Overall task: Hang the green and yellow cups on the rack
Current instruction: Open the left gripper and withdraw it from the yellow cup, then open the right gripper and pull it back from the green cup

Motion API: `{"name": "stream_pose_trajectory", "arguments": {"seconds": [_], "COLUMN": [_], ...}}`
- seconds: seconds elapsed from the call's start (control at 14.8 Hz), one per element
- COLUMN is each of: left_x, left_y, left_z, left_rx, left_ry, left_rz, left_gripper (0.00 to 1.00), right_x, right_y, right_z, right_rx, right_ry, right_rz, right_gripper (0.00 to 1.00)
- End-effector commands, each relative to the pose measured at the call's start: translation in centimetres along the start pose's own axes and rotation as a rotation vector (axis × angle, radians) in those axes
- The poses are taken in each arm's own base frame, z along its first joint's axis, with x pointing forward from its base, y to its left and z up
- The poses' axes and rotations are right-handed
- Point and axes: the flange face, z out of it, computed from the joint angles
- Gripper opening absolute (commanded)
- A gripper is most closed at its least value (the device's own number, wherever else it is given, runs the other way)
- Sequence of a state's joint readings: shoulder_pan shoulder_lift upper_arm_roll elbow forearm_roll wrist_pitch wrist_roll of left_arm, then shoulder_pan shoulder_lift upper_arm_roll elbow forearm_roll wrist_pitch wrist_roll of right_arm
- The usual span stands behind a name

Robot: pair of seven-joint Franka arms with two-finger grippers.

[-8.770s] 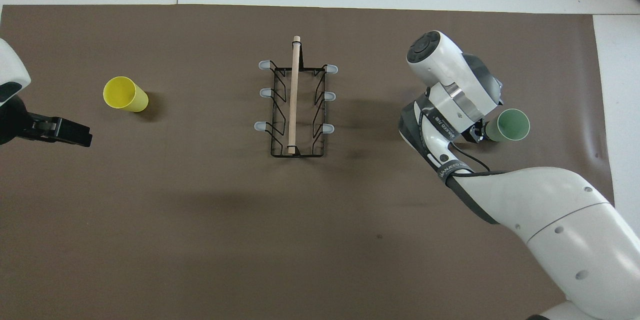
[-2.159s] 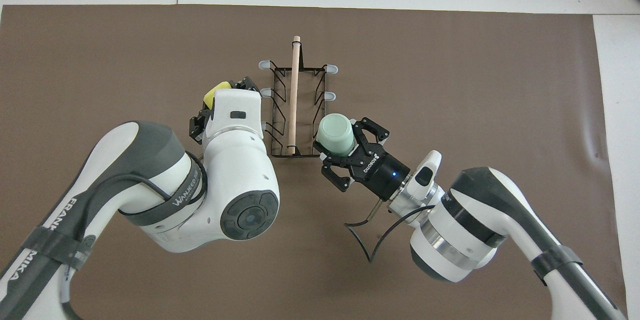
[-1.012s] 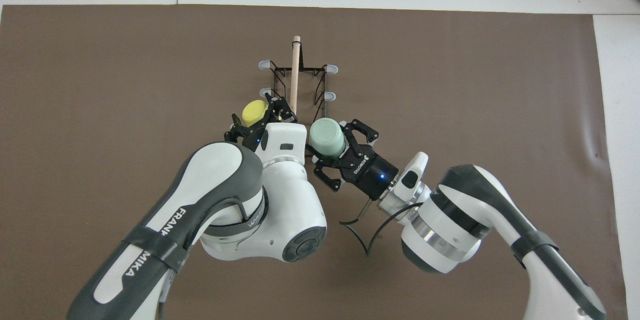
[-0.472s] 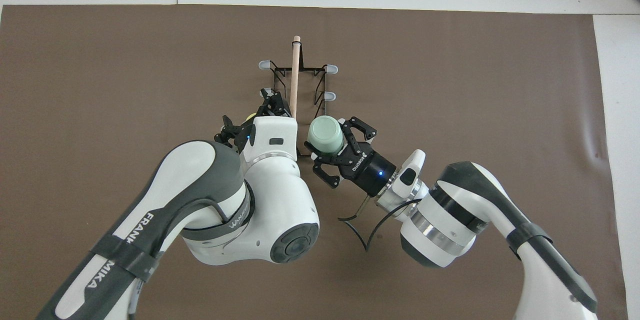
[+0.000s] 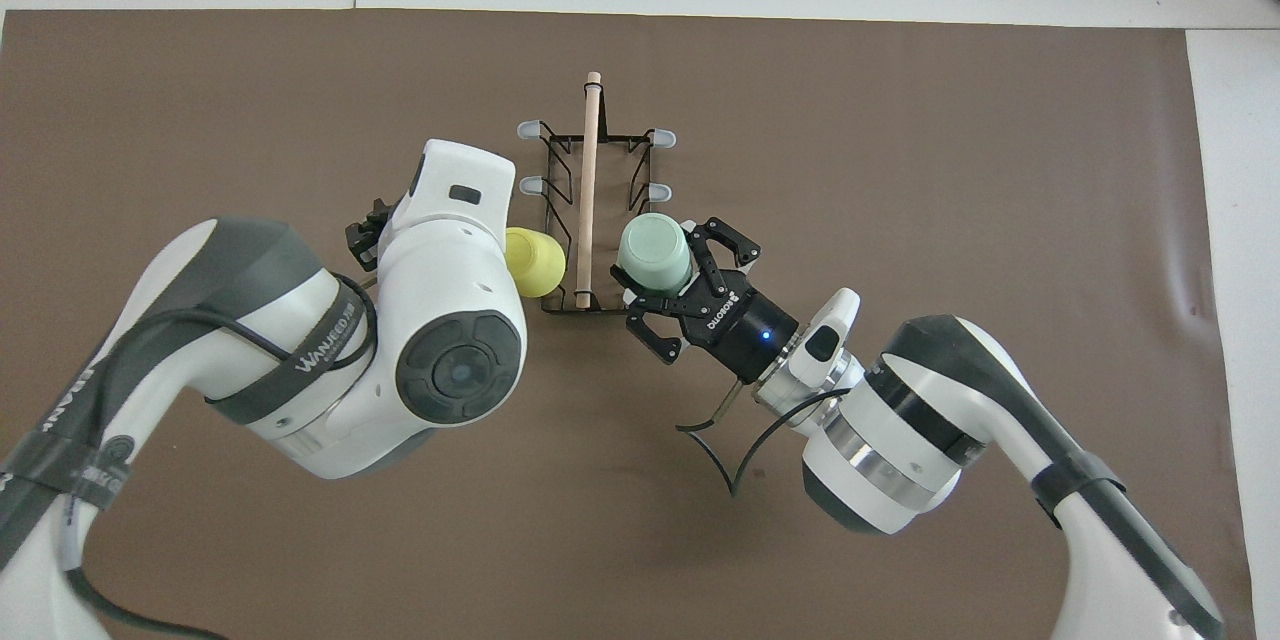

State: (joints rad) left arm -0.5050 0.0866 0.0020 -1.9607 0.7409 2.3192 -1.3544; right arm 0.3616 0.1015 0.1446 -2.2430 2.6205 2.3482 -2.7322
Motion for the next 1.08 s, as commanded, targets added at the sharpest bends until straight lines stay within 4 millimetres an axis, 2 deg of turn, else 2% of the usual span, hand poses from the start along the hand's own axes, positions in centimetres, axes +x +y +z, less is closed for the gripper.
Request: {"name": "stream_pose_trajectory", "arguments": {"seconds": [0.0,0.2,0.27,0.4,0.74,0.88,0.94,1.01], "left_x": [2.7,6.0,6.8,8.8,11.6,12.5,13.0,12.9], "left_y": [-2.9,-7.0,-8.5,-11.8,-18.4,-20.1,-20.7,-20.8], "left_z": [1.0,2.3,2.3,3.5,4.4,4.2,3.9,3.4], "left_rx": [0.006,0.007,0.003,0.012,0.020,-0.041,-0.086,-0.117], "left_ry": [-0.069,-0.129,-0.146,-0.179,-0.297,-0.339,-0.356,-0.385], "left_rz": [0.114,0.179,0.192,0.213,0.207,0.215,0.220,0.253], "left_gripper": [1.00,1.00,1.00,1.00,1.00,1.00,1.00,1.00], "right_x": [0.6,-0.1,-0.7,-2.6,-4.3,-5.5,-5.7,-5.7], "right_y": [-0.1,0.1,0.1,-0.3,-0.7,-0.7,-0.6,-0.5], "right_z": [-0.2,0.1,0.1,0.6,0.6,0.8,0.6,0.5], "right_rx": [-0.117,-0.123,-0.121,-0.105,-0.096,-0.096,-0.100,-0.099], "right_ry": [0.003,-0.034,-0.049,-0.059,-0.087,-0.101,-0.113,-0.109], "right_rz": [-0.008,-0.002,-0.001,0.012,0.020,0.028,0.029,0.028], "right_gripper": [0.00,0.00,0.00,0.00,0.00,0.00,0.14,0.99]}}
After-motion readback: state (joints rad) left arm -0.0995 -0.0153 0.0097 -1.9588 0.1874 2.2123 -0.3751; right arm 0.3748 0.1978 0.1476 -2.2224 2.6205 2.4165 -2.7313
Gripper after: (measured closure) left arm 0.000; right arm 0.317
